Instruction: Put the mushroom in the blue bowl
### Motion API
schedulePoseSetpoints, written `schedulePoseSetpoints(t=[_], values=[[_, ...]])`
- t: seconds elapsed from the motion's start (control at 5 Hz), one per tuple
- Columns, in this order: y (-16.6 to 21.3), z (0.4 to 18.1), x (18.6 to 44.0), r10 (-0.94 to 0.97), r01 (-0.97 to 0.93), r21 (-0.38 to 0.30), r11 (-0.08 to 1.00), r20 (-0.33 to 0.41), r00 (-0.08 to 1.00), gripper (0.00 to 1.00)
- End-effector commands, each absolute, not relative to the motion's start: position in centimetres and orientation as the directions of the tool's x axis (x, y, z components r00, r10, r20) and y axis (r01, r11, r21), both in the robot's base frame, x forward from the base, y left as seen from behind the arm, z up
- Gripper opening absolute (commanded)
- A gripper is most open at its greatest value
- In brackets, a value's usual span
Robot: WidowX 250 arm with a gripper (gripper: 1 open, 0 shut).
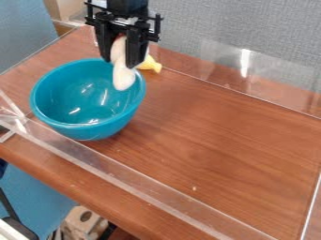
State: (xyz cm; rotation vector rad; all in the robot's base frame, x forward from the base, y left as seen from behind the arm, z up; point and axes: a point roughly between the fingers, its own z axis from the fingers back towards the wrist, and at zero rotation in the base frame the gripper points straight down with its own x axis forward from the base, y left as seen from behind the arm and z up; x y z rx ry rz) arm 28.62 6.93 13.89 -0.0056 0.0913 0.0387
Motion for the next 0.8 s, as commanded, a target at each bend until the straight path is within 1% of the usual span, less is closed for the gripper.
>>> schedulePoseSetpoints(t=[0.0, 0.6], values=[[7.58, 15.45, 28.49, 0.035, -0.035, 0.008, 0.999, -0.026, 0.999, 0.00], [8.47, 14.95, 27.88, 0.049, -0.049, 0.008, 0.999, -0.029, 0.998, 0.00]])
